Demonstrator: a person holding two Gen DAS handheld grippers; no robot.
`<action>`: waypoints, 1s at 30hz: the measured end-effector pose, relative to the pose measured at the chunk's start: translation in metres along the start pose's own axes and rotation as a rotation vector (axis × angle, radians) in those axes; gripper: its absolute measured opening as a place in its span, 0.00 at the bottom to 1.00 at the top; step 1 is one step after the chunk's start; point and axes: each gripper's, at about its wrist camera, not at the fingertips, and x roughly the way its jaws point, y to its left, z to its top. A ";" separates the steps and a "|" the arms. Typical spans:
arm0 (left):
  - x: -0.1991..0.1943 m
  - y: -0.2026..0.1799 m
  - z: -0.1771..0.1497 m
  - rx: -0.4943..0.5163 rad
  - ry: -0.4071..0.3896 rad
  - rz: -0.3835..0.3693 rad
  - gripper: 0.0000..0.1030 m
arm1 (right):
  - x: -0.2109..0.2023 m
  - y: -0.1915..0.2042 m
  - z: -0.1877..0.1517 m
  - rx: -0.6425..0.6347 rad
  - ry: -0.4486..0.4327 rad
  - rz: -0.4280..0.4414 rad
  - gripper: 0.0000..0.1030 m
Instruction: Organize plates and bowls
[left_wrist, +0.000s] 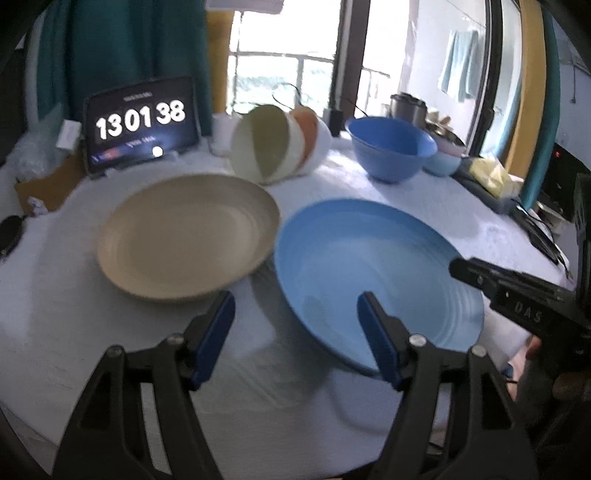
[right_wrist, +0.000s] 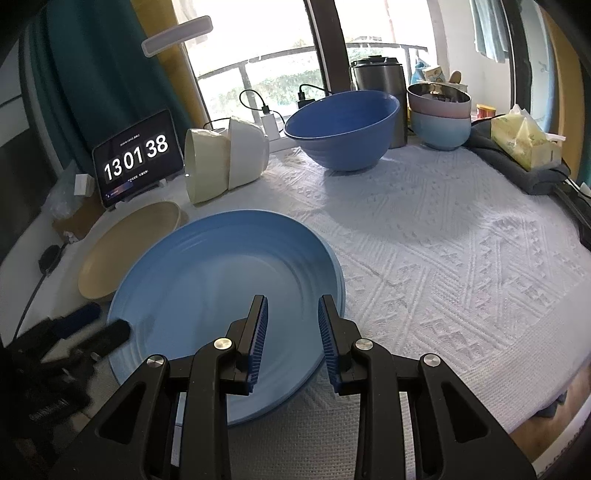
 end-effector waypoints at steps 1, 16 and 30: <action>0.000 0.002 0.001 -0.004 -0.002 0.003 0.68 | 0.000 0.000 0.000 -0.002 0.000 -0.002 0.29; -0.001 0.044 0.005 -0.086 -0.046 0.079 0.68 | 0.010 0.015 0.010 -0.026 0.000 -0.023 0.29; -0.003 0.093 0.019 -0.145 -0.090 0.124 0.67 | 0.031 0.059 0.037 -0.102 0.007 0.007 0.30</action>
